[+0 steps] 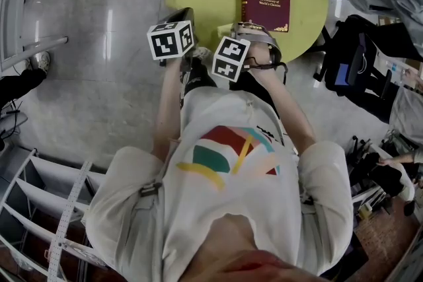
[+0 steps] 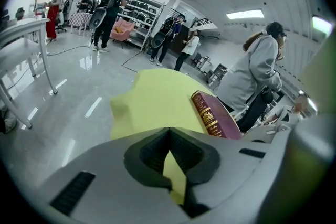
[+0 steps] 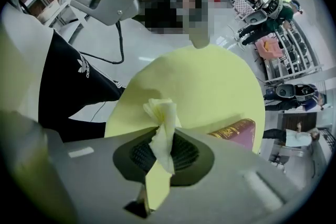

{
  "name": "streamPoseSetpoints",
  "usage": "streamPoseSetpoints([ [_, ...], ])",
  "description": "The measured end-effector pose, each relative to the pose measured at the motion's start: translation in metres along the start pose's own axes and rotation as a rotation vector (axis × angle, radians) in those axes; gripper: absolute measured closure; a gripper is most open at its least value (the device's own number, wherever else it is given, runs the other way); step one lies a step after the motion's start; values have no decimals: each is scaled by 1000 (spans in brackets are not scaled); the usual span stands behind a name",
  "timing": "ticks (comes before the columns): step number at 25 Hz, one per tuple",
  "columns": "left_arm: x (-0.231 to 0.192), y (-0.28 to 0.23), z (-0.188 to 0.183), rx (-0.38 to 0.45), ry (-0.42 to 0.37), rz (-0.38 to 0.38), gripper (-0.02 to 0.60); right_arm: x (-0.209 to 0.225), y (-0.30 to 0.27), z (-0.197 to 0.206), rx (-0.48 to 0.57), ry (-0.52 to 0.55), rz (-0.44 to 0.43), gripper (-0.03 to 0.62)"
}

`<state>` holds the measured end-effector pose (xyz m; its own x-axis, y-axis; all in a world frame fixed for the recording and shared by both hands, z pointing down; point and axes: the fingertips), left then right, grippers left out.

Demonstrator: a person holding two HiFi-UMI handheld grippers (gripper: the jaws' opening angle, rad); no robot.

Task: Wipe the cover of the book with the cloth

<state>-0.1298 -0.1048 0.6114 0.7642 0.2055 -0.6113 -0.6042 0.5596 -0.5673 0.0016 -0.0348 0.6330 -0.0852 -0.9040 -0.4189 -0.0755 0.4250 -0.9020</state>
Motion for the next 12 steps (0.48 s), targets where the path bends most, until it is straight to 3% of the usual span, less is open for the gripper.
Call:
streamPoseSetpoints([
  [12, 14, -10, 0, -6, -12, 10, 566, -12, 14, 1, 45, -26, -29, 563],
])
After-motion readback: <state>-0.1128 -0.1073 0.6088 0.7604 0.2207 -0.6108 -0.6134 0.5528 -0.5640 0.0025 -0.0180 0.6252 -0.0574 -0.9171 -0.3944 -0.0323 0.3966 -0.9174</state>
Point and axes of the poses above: the fingertips, and each gripper's own axes: y backward along the fingers, x to its right, z out of its underside, and after that the axes turned 14 degrees about z, right-handed
